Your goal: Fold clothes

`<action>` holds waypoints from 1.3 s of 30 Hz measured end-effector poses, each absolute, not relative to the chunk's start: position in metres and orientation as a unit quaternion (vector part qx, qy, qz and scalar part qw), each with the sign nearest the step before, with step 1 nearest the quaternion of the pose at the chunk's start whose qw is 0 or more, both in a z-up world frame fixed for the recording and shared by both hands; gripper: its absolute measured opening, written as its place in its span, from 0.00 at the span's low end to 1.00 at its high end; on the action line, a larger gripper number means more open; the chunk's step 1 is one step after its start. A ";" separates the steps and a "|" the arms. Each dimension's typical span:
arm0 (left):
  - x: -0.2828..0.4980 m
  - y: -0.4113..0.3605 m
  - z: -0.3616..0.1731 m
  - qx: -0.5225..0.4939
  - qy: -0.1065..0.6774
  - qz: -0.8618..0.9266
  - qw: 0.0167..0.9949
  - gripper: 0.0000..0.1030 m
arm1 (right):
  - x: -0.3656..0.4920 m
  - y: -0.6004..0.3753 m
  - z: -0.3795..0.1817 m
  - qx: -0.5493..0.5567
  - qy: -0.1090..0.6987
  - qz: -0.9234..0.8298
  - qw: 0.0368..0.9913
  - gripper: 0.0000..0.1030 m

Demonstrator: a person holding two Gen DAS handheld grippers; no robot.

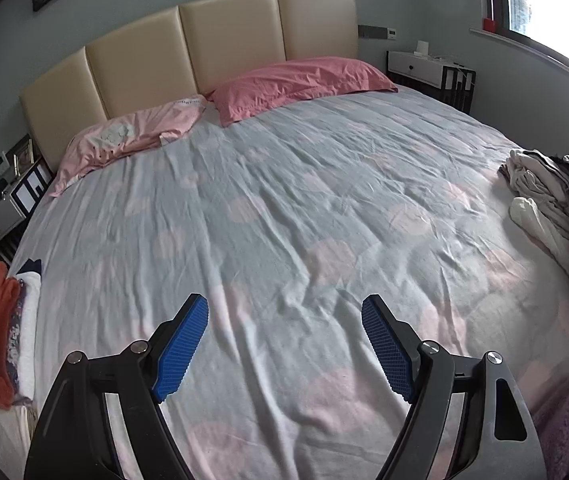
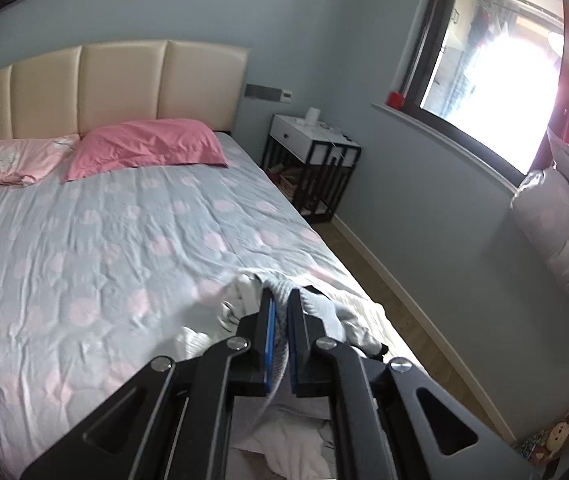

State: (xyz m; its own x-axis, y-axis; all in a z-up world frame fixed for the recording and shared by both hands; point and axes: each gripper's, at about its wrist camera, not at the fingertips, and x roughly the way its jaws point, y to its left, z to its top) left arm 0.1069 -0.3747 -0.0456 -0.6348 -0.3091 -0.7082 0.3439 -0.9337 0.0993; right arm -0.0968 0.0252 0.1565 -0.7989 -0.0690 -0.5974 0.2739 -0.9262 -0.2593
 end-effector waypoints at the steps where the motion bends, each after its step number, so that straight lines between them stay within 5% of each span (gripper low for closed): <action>1: 0.114 -0.377 -0.044 0.381 0.023 -0.907 0.177 0.78 | -0.087 0.008 0.164 0.301 0.167 -0.933 0.104 0.05; 17: 0.186 -0.437 -0.028 0.319 0.138 -0.918 0.190 0.78 | 0.087 -0.237 0.238 0.221 0.180 -0.897 0.338 0.05; 21: 0.188 -0.440 -0.028 0.316 0.146 -0.918 0.192 0.78 | 0.073 -0.246 0.196 0.254 0.193 -0.889 0.327 0.05; 32: 0.157 -0.407 -0.052 0.351 0.138 -0.920 0.105 0.78 | -0.018 -0.168 -0.033 0.427 0.100 -0.869 0.232 0.05; 39: 0.124 -0.367 -0.086 0.413 0.107 -0.903 0.047 0.78 | -0.049 -0.123 -0.100 0.469 0.018 -0.861 0.195 0.09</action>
